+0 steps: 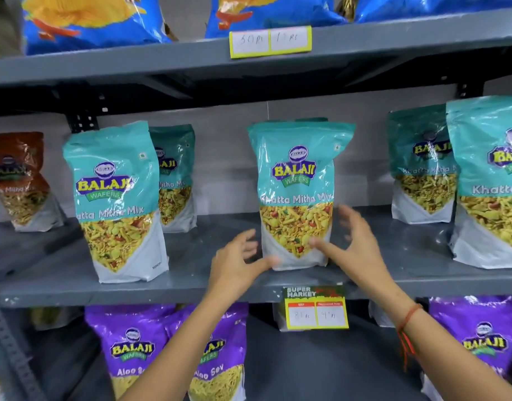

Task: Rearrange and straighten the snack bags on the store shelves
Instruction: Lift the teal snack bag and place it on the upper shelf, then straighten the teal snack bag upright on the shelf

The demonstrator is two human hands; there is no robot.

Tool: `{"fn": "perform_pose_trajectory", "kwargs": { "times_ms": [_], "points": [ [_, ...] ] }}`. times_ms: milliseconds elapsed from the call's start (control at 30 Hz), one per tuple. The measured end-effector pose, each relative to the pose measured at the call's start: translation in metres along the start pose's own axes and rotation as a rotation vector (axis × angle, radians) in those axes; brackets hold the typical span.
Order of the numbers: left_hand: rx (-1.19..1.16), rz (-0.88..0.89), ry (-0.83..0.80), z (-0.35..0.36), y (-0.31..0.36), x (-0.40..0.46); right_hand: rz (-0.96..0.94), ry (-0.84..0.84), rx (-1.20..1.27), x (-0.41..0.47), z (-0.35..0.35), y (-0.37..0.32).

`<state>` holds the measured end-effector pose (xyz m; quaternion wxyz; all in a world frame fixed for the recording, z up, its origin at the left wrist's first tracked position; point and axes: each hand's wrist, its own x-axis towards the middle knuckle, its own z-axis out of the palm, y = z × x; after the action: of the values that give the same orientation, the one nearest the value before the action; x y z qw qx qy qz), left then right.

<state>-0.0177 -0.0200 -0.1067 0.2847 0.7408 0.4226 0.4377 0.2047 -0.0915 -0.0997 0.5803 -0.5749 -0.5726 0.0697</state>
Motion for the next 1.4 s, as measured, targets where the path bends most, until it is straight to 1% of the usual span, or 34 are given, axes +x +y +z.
{"fn": "perform_pose_trajectory", "kwargs": {
  "times_ms": [67,133,167,233,300,333,367,400,500,533,567,633,667,733,900,1000,1133,1233,1400],
  "points": [
    [-0.114,0.051,0.18,-0.005,0.001,-0.023,-0.139,0.21,-0.015,-0.024,0.008,-0.015],
    [-0.231,0.073,0.378,-0.01,-0.005,-0.051,-0.272,0.315,0.008,-0.054,0.02,-0.028],
    [-0.265,0.063,0.476,-0.011,-0.014,-0.065,-0.329,0.322,0.022,-0.07,0.029,-0.03],
    [-0.297,0.009,0.623,-0.011,-0.047,-0.091,-0.426,0.254,0.043,-0.104,0.052,-0.023],
    [-0.296,-0.093,0.662,-0.005,-0.094,-0.115,-0.494,0.111,0.026,-0.137,0.079,-0.003],
    [-0.285,-0.155,0.649,-0.002,-0.12,-0.125,-0.494,0.024,0.006,-0.151,0.093,0.013],
    [-0.266,-0.211,0.618,-0.001,-0.146,-0.135,-0.451,-0.07,-0.008,-0.162,0.108,0.03],
    [-0.236,-0.276,0.566,0.0,-0.172,-0.144,-0.355,-0.159,-0.017,-0.17,0.122,0.049],
    [-0.223,-0.473,0.353,0.006,-0.242,-0.166,0.097,-0.422,-0.061,-0.177,0.161,0.104],
    [-0.247,-0.522,0.284,0.008,-0.262,-0.169,0.222,-0.5,-0.083,-0.177,0.174,0.121],
    [-0.273,-0.56,0.223,0.009,-0.279,-0.169,0.309,-0.572,-0.093,-0.176,0.188,0.136],
    [-0.315,-0.617,0.114,0.01,-0.298,-0.165,0.447,-0.688,-0.048,-0.174,0.21,0.156],
    [-0.337,-0.626,0.066,0.011,-0.303,-0.162,0.508,-0.716,0.0,-0.175,0.22,0.163],
    [-0.33,-0.642,0.032,0.014,-0.301,-0.156,0.589,-0.754,0.064,-0.179,0.234,0.175],
    [-0.295,-0.661,0.042,0.019,-0.303,-0.155,0.671,-0.765,0.204,-0.193,0.244,0.187],
    [-0.307,-0.686,0.031,0.029,-0.299,-0.155,0.712,-0.663,0.226,-0.194,0.234,0.194],
    [-0.267,-0.673,-0.017,0.059,-0.282,-0.148,0.734,-0.566,0.17,-0.19,0.202,0.213],
    [-0.252,-0.607,-0.04,0.092,-0.265,-0.14,0.737,-0.491,0.124,-0.187,0.17,0.219],
    [-0.251,-0.578,-0.102,0.133,-0.245,-0.133,0.758,-0.41,0.138,-0.184,0.126,0.226]
  ]
}}
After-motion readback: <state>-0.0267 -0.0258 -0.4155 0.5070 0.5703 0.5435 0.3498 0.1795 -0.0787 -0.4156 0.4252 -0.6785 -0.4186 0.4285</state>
